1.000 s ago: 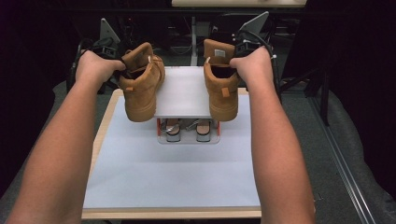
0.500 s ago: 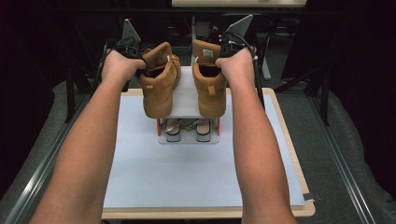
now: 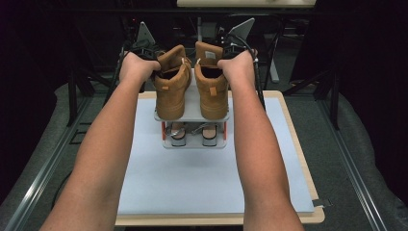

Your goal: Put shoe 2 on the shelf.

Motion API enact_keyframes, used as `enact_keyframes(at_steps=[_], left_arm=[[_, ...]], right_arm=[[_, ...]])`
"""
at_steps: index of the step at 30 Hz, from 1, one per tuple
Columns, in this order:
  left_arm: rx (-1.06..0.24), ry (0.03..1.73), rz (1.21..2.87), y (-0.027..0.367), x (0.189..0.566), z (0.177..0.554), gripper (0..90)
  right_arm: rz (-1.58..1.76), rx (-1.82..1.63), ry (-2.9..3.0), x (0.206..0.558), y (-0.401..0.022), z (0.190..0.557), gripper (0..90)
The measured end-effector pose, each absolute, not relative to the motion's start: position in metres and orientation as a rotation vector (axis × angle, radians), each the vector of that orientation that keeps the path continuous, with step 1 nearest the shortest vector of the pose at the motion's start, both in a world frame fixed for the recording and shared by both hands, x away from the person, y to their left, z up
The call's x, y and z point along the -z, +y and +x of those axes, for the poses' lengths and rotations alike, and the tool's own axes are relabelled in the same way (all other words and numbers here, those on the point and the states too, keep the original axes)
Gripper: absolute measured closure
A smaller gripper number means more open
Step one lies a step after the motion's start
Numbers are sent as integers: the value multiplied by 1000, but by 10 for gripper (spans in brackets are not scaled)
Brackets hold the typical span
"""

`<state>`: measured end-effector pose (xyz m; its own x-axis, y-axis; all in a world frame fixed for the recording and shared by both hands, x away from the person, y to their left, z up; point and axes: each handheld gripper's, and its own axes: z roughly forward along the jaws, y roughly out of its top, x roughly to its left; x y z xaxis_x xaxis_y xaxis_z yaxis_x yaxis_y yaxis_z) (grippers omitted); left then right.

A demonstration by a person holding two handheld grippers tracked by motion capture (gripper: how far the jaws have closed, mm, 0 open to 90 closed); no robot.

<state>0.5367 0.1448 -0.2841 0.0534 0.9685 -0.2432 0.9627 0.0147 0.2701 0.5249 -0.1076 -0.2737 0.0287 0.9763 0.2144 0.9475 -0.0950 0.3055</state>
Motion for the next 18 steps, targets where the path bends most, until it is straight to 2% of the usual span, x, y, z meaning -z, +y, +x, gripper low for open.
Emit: enact_keyframes(at_steps=[18], left_arm=[[0,1913,1957,141,288,539,842]], right_arm=[[2204,-612,2087,282,-109,534,839]])
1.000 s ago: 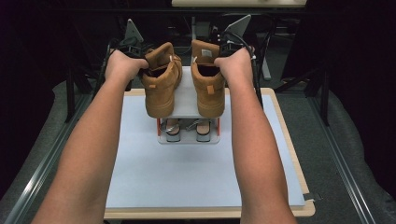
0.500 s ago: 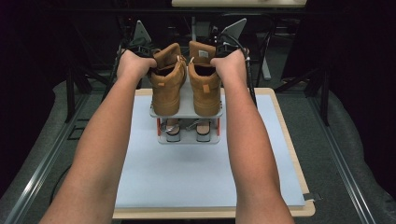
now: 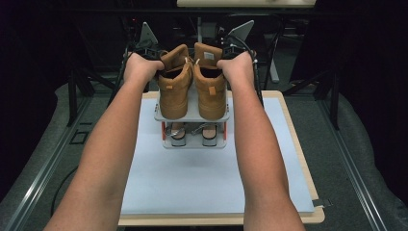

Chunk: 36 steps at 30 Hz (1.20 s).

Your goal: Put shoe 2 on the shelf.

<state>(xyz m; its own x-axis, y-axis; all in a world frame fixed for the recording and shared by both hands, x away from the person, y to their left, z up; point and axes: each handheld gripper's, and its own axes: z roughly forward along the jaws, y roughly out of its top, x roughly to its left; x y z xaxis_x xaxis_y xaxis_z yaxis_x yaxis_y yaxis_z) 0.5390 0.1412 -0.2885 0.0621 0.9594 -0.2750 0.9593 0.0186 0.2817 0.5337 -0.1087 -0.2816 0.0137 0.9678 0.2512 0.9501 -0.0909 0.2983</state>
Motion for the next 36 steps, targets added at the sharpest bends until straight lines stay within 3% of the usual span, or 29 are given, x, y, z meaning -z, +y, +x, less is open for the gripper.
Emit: enact_keyframes(at_steps=[8,17,30,36], left_arm=[[-15,1878,1983,140,289,538,809],[-31,1864,2007,139,288,538,768],[-52,1835,1970,143,285,535,593],[-52,1824,1961,146,280,531,582]], right_arm=[[2185,-648,2094,282,-109,533,776],[2146,-614,2093,281,-106,532,764],[2119,-648,2060,275,-106,527,642],[2102,-664,2048,267,-105,522,625]])
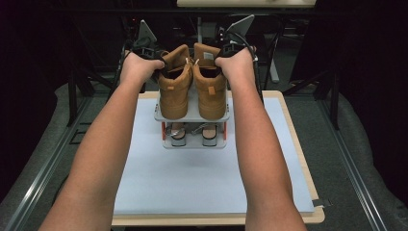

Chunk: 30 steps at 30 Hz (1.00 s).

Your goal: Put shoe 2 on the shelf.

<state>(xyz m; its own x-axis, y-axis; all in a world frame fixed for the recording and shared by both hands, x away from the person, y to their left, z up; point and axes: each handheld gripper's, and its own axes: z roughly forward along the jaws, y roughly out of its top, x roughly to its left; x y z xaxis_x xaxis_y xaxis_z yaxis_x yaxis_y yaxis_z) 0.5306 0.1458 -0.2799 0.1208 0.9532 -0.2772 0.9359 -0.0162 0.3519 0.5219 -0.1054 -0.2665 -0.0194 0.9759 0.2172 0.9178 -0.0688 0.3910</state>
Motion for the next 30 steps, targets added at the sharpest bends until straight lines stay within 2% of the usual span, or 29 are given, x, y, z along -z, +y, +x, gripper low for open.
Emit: enact_keyframes(at_steps=[15,30], left_arm=[[-90,1791,1963,148,258,520,559],[-116,1779,1959,156,239,510,558]], right_arm=[[2032,-679,2059,253,-106,512,591],[2018,-705,2048,241,-108,507,596]])
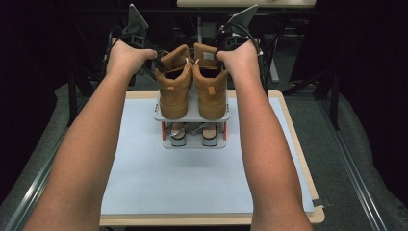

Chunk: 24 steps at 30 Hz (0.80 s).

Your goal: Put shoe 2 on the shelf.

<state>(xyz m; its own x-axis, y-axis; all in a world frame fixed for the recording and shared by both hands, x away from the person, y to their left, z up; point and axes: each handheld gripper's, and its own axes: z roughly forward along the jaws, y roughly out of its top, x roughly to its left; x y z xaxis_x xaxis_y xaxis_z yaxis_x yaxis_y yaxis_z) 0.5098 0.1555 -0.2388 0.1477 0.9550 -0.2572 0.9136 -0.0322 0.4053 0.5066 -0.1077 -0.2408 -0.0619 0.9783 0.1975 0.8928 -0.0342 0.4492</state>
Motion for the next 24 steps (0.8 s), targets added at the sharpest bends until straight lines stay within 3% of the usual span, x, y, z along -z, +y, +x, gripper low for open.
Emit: enact_keyframes(at_steps=[7,24], left_arm=[[-110,1745,1964,159,236,498,567],[-112,1747,1993,203,240,463,535]], right_arm=[[2004,-716,2059,232,-112,495,625],[1951,-714,2022,215,-149,445,569]])
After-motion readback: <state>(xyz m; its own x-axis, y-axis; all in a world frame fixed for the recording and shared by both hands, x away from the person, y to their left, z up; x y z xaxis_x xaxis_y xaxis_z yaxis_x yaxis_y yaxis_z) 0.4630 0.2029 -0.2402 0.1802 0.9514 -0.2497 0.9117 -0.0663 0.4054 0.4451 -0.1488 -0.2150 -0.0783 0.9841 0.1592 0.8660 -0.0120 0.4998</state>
